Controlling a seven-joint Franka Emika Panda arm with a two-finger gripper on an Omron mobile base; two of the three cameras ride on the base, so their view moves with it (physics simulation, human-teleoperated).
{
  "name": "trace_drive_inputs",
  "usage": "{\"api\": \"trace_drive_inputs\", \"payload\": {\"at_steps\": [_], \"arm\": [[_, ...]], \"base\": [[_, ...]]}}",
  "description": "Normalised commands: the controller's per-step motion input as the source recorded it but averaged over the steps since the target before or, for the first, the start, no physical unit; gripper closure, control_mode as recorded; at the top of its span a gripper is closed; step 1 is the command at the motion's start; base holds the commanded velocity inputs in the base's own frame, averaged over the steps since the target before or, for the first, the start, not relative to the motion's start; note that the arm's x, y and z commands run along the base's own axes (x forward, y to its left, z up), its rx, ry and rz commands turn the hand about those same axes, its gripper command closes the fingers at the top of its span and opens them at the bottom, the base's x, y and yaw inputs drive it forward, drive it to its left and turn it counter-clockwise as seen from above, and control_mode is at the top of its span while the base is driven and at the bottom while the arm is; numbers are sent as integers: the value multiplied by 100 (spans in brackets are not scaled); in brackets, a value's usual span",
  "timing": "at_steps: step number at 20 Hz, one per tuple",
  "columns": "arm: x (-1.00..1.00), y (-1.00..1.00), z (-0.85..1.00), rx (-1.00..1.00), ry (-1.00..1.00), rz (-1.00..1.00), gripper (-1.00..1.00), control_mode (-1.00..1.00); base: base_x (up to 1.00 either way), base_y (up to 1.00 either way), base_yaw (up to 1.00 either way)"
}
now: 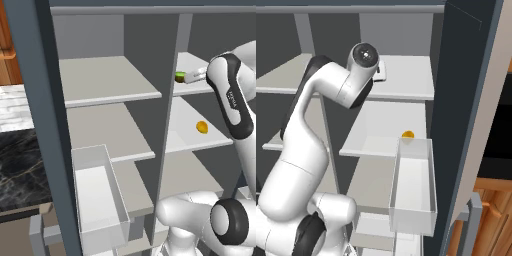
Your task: Retrieve the kiwi and mango from the fridge and place them into the bowl on the dining table.
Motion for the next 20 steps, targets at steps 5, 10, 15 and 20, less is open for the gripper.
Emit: {"api": "trace_drive_inputs", "payload": {"at_steps": [5, 10, 15, 20], "arm": [[17, 0, -1, 0, 4, 0, -100, -100], [15, 0, -5, 0, 6, 0, -100, -100], [20, 0, -5, 0, 3, 0, -100, -100], [20, -1, -6, 0, 0, 1, -100, -100]], "base": [[0, 0, 0], [0, 0, 0], [0, 0, 0], [0, 0, 0]]}}
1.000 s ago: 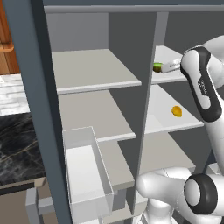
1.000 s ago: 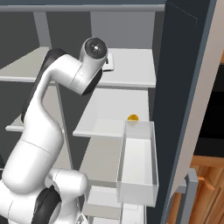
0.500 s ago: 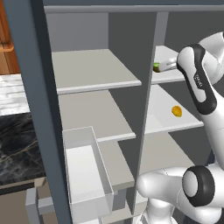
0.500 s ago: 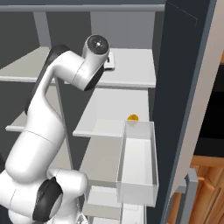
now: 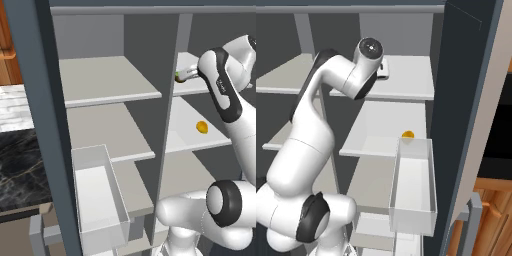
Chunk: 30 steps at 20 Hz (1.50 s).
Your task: Retrieve the kiwi and mango from the fridge and place them into the bowl on the dining table.
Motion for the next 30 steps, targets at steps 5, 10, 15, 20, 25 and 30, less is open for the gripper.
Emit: {"api": "trace_drive_inputs", "payload": {"at_steps": [5, 10, 15, 20, 25, 30], "arm": [[20, 0, -15, 0, 0, 1, -100, -100], [25, 0, -10, 0, 0, 1, -100, -100], [26, 0, -2, 0, 0, 0, -100, -100], [26, 0, 0, 0, 0, 0, -100, -100], [5, 0, -9, 0, 4, 0, -100, -100], [1, 0, -15, 0, 6, 0, -100, -100]], "base": [[0, 0, 0], [0, 0, 0], [0, 0, 0], [0, 0, 0], [0, 0, 0], [0, 0, 0]]}}
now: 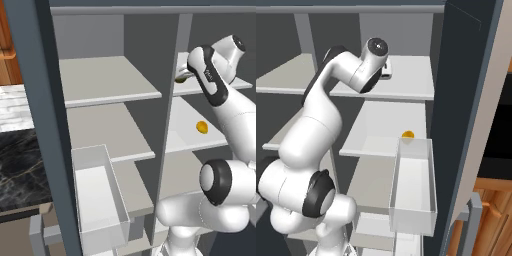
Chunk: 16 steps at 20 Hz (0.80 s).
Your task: Retrieve the kiwi and mango from the fridge and place them into the bowl on the dining table.
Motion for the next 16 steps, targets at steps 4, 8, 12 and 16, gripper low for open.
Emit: {"api": "trace_drive_inputs", "payload": {"at_steps": [4, 8, 12, 16], "arm": [[0, 0, -26, 0, 8, 0, -100, -100], [3, 0, -13, 0, 0, 0, 100, -100], [8, 0, 0, 0, 0, 0, 100, -100], [-14, 4, -7, -2, -4, 1, 100, -100]], "base": [[0, 0, 0], [0, 0, 0], [0, 0, 0], [0, 0, 0]]}}
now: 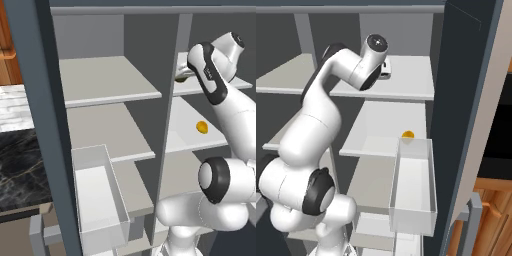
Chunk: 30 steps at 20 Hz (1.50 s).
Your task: Retrieve the kiwi and mango from the fridge and place them into the bowl on the dining table.
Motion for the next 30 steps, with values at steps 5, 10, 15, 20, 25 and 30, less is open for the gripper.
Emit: {"api": "trace_drive_inputs", "payload": {"at_steps": [5, 10, 15, 20, 25, 30], "arm": [[-50, 3, -3, -3, -6, 1, 100, -100], [-92, -3, 29, 0, -5, 0, 100, -100], [-100, 0, 48, -4, -14, -10, 100, -100], [-100, 2, 19, -7, -13, -28, 100, -100], [-100, 3, -1, -6, -3, -30, 100, -100], [-100, -1, -21, 0, 0, -4, 100, -100]], "base": [[0, 0, 0], [0, 0, 0], [0, 0, 0], [0, 0, 0], [0, 0, 0], [0, 0, 0]]}}
